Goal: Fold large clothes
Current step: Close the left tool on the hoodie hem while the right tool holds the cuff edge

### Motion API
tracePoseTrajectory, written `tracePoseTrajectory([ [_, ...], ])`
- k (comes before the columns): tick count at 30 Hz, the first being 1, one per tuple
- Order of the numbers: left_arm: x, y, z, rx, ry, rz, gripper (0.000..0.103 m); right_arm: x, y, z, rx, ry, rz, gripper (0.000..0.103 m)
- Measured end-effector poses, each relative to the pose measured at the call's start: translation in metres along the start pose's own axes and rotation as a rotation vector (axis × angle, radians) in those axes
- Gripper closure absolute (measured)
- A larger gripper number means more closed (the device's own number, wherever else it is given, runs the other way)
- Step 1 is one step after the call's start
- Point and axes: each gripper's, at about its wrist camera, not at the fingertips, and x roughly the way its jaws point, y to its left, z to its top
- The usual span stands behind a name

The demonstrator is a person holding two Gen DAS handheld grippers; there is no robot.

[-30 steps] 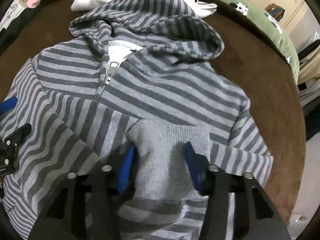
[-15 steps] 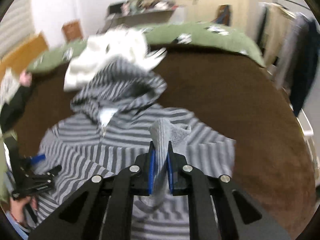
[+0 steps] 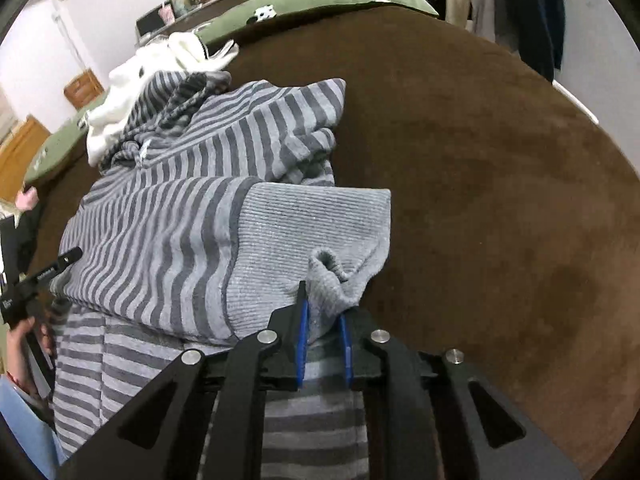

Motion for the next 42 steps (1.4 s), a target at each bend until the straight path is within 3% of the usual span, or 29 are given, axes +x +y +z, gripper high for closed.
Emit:
tracePoseTrajectory([
  [2,-0.005,0.002,0.001,0.003,-0.021,-0.017,0.013,0.000,0.002,0.002,0.006,-0.004,0.007,0.083],
  [4,-0.013,0.007,0.003,-0.001,-0.048,-0.044,0.013,-0.003,0.002,0.003,0.007,-0.017,0.045,0.054],
  [6,-0.020,0.010,0.009,-0.001,-0.068,-0.063,0.013,-0.006,0.009,0.004,-0.030,-0.037,0.031,0.044],
  [9,-0.023,0.008,0.021,0.051,-0.080,-0.067,0.013,-0.012,0.019,0.004,-0.096,-0.068,0.024,0.044],
  [14,-0.003,-0.003,0.038,0.163,-0.042,-0.052,0.014,-0.014,0.015,0.008,-0.093,-0.086,0.031,0.044],
  [17,0.013,-0.003,0.045,0.191,0.002,-0.038,0.027,-0.013,0.009,0.010,-0.082,-0.087,0.029,0.044],
  [21,0.028,0.007,0.048,0.141,0.059,-0.103,0.052,-0.010,0.002,0.012,-0.074,-0.092,0.025,0.044],
  [23,0.030,0.012,0.047,0.104,0.057,-0.104,0.063,-0.007,0.001,0.012,-0.072,-0.090,0.029,0.046],
  [25,0.032,0.017,0.045,0.072,0.053,-0.101,0.071,-0.005,0.002,0.012,-0.079,-0.090,0.023,0.068],
  [28,0.032,0.018,0.042,0.064,0.037,-0.110,0.082,-0.004,-0.002,0.012,-0.074,-0.088,0.018,0.082],
  [33,0.034,0.007,0.041,0.123,0.029,-0.068,0.092,-0.007,-0.003,0.013,-0.073,-0.104,0.024,0.087],
  [42,0.013,0.009,0.045,0.126,-0.044,-0.059,0.095,-0.028,0.014,0.018,-0.123,-0.188,0.023,0.091],
])
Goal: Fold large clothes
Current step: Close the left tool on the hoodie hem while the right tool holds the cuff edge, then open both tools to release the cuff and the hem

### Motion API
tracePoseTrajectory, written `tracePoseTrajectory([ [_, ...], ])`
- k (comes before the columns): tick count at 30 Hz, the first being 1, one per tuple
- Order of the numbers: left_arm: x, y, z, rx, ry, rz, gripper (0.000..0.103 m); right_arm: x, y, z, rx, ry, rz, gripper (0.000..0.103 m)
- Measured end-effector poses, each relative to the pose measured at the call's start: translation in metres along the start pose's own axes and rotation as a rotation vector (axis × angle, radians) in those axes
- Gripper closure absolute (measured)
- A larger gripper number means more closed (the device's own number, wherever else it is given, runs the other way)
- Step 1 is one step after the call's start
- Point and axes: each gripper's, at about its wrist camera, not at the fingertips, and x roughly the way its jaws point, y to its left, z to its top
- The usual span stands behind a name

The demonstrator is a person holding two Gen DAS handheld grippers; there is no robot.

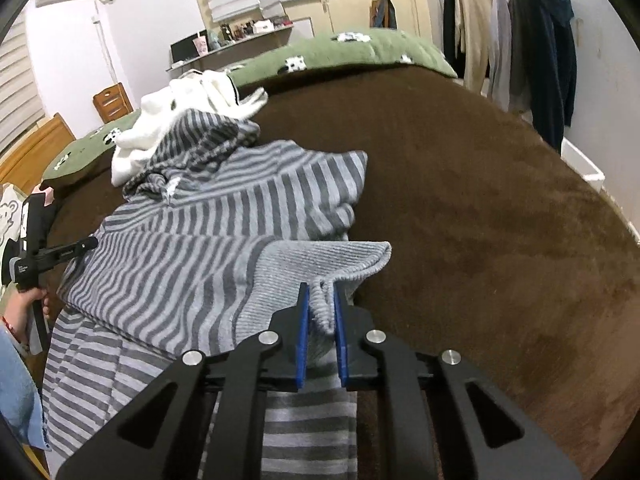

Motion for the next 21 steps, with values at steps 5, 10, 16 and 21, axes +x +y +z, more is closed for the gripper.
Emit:
tracePoseTrajectory([
  [5,-0.018,0.002,0.007,-0.005,-0.056,0.026,0.095,-0.012,0.009,0.018,-0.032,-0.061,0.007,0.091],
  [10,-0.030,0.024,0.012,-0.081,-0.096,0.052,0.095,-0.003,0.024,0.041,-0.097,-0.088,0.021,0.091],
  [16,-0.027,0.050,0.011,-0.173,-0.085,0.063,0.095,0.023,0.045,0.076,-0.192,-0.113,0.009,0.091],
  [21,-0.006,0.050,0.004,-0.188,-0.021,0.023,0.095,0.058,0.035,0.085,-0.205,-0.048,-0.041,0.091],
])
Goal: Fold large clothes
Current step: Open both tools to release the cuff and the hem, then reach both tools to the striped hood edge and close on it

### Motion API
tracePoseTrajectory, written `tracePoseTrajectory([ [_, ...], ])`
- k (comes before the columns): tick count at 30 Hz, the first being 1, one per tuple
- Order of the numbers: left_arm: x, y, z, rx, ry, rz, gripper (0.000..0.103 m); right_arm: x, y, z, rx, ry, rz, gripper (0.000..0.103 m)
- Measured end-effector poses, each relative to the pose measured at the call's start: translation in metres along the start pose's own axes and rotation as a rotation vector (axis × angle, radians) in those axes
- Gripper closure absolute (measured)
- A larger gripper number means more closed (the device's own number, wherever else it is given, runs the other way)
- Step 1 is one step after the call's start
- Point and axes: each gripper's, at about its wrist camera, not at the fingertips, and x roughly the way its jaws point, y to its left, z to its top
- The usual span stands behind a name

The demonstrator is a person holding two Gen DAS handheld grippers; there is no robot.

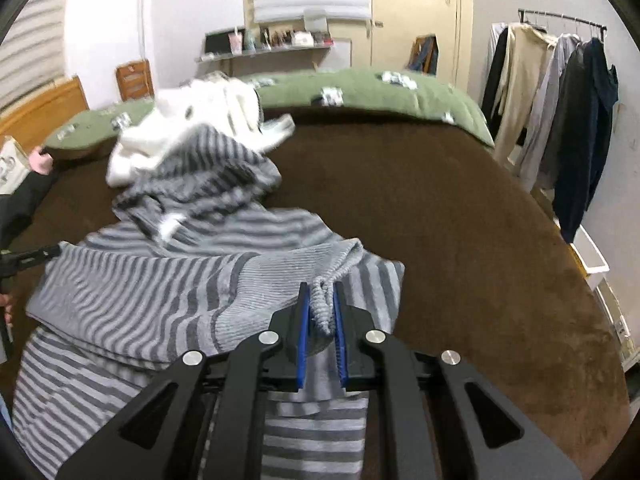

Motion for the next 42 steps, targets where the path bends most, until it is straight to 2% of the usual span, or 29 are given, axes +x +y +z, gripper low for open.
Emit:
tracePoseTrajectory([
  [4,0.012,-0.007,-0.009,0.013,0.041,-0.010,0.089,0.016,-0.014,-0.014,0.009,0.047,-0.033,0.091],
  [8,0.013,-0.013,-0.013,0.053,0.049,0.012,0.074,0.020,-0.027,-0.023,0.034,0.066,-0.062,0.091],
  [12,0.017,-0.006,-0.014,0.041,0.053,0.016,0.071,0.029,-0.033,-0.028,0.049,0.100,-0.055,0.090],
  [17,0.022,-0.005,-0.022,0.040,0.035,0.030,0.068,0.040,-0.036,-0.037,0.047,0.120,-0.060,0.080],
  [19,0.021,-0.005,-0.023,0.041,0.028,0.032,0.067,0.039,-0.041,-0.038,0.065,0.116,-0.064,0.066],
  [21,0.021,-0.003,-0.023,0.031,0.027,0.030,0.067,0.038,-0.045,-0.037,0.074,0.114,-0.077,0.058],
  [25,0.019,-0.004,-0.021,0.034,0.030,0.035,0.064,0.035,-0.048,-0.037,0.071,0.118,-0.079,0.056],
  [28,0.016,-0.002,-0.019,0.032,0.027,0.029,0.056,0.032,-0.046,-0.036,0.054,0.131,-0.100,0.048],
  [34,-0.008,-0.010,-0.014,0.079,0.012,0.026,0.049,0.008,-0.040,-0.043,-0.028,0.170,-0.145,0.044],
  [36,-0.016,-0.013,-0.013,0.085,0.013,0.018,0.042,-0.001,-0.040,-0.046,-0.044,0.179,-0.151,0.043],
  [38,-0.025,-0.016,-0.013,0.085,0.023,0.010,0.039,-0.012,-0.041,-0.047,-0.040,0.180,-0.139,0.042],
  [42,-0.042,-0.022,-0.012,0.081,0.055,-0.008,0.028,-0.036,-0.037,-0.041,-0.033,0.159,-0.070,0.030],
])
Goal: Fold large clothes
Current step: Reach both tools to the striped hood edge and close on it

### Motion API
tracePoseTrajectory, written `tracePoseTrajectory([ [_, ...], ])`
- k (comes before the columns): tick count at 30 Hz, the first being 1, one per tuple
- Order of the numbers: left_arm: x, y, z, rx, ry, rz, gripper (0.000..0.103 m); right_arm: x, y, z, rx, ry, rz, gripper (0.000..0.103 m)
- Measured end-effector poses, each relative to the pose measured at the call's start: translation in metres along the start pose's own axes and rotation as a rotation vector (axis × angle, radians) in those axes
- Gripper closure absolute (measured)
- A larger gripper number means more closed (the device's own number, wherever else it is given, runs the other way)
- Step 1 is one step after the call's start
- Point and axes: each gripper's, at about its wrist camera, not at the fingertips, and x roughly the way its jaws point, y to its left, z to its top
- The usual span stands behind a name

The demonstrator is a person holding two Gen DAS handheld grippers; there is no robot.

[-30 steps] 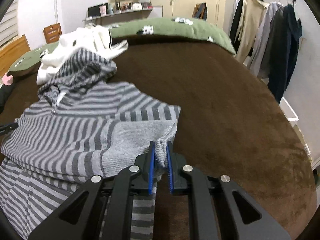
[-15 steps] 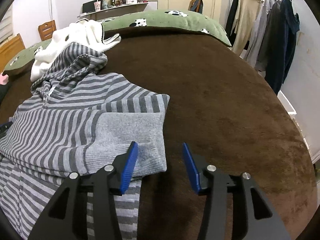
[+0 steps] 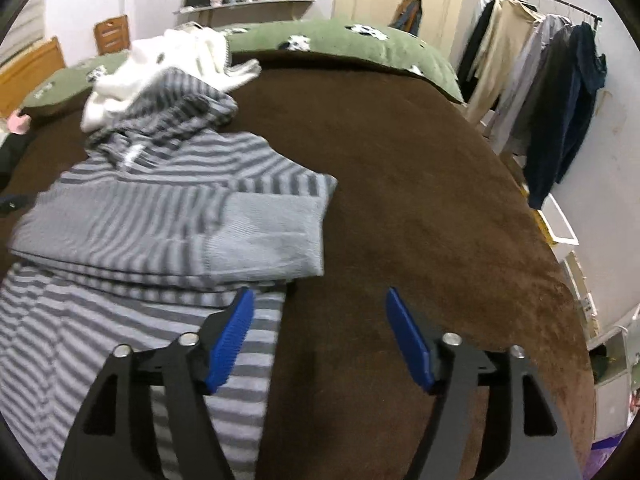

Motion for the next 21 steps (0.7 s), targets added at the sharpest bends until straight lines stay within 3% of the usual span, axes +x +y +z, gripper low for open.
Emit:
tracePoseTrajectory([
  [3,-0.014,-0.005,0.001,-0.005,0.015,-0.019,0.018,-0.013,0.007,0.009,-0.015,-0.014,0.053,0.030],
  [6,-0.021,-0.008,0.004,-0.012,0.032,-0.038,0.011,-0.023,0.017,0.028,-0.022,-0.033,0.138,0.021],
  [10,-0.020,-0.008,0.017,-0.025,0.048,-0.047,0.008,-0.024,0.028,0.059,-0.015,-0.063,0.236,0.020],
  [13,-0.010,-0.004,0.031,-0.040,0.058,-0.074,0.007,-0.012,0.036,0.086,0.008,-0.086,0.300,0.019],
  [16,0.009,-0.004,0.049,-0.019,0.073,-0.035,0.007,0.009,0.043,0.114,0.019,-0.106,0.335,0.019],
  [21,0.049,0.003,0.081,-0.060,0.078,-0.056,0.007,0.055,0.051,0.157,0.073,-0.101,0.415,0.019],
])
